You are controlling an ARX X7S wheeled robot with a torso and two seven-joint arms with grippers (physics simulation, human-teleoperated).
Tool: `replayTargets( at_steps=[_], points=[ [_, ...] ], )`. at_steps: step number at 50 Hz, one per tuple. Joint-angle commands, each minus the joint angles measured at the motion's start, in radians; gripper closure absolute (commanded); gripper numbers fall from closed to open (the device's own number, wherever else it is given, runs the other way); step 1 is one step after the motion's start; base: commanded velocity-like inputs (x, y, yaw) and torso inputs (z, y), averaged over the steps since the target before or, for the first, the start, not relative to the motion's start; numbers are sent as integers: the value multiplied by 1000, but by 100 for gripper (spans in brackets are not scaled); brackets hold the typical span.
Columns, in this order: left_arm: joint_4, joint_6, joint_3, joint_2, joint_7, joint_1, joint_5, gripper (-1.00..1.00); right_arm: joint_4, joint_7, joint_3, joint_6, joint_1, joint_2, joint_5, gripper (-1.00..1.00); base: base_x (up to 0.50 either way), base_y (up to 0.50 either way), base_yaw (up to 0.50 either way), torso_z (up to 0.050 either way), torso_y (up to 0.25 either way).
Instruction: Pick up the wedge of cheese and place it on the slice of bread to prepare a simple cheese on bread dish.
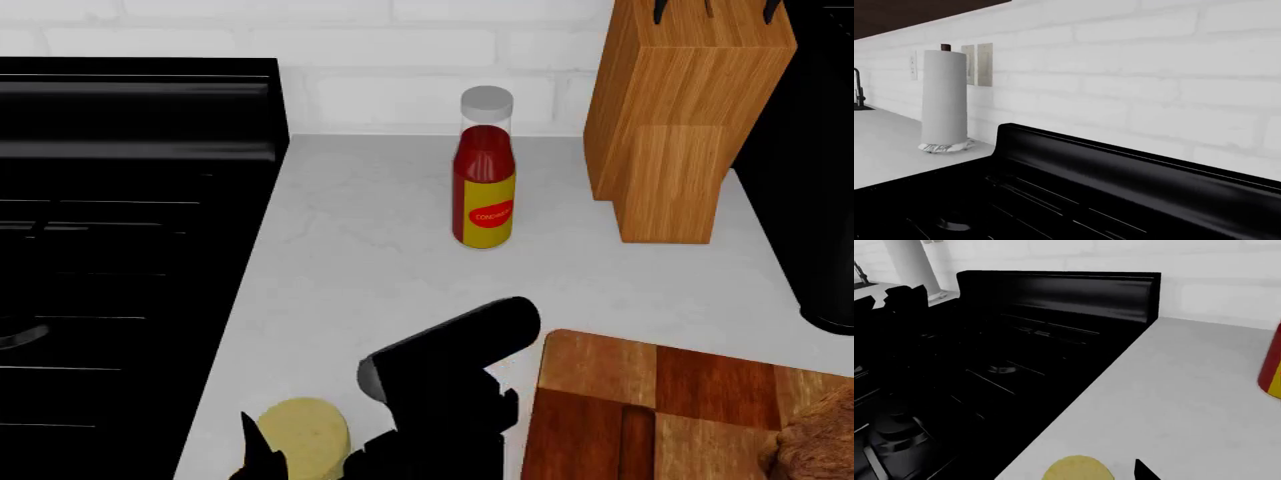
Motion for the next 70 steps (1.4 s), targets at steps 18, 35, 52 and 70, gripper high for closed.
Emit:
replayTargets(
  at_steps=[18,35,52,70],
  points=[
    [-10,10,1,-2,-10,-3,-1,-100,14,76,-22,107,15,9,67,-100,0,0,0,0,0],
    [-12,22,-1,-2,-17,1,-1,-100,89,43,-60,11,-16,39,27,-100,0,0,0,0,0],
    [2,20,-4,-3,-20,5,-10,-100,207,-6,-105,-63,13,52,-10,-100,0,0,0,0,0],
    [2,25,-5,-5,-20,7,-17,-100,261,-28,-157,-95,29,48,-12,-100,0,0,0,0,0]
  ],
)
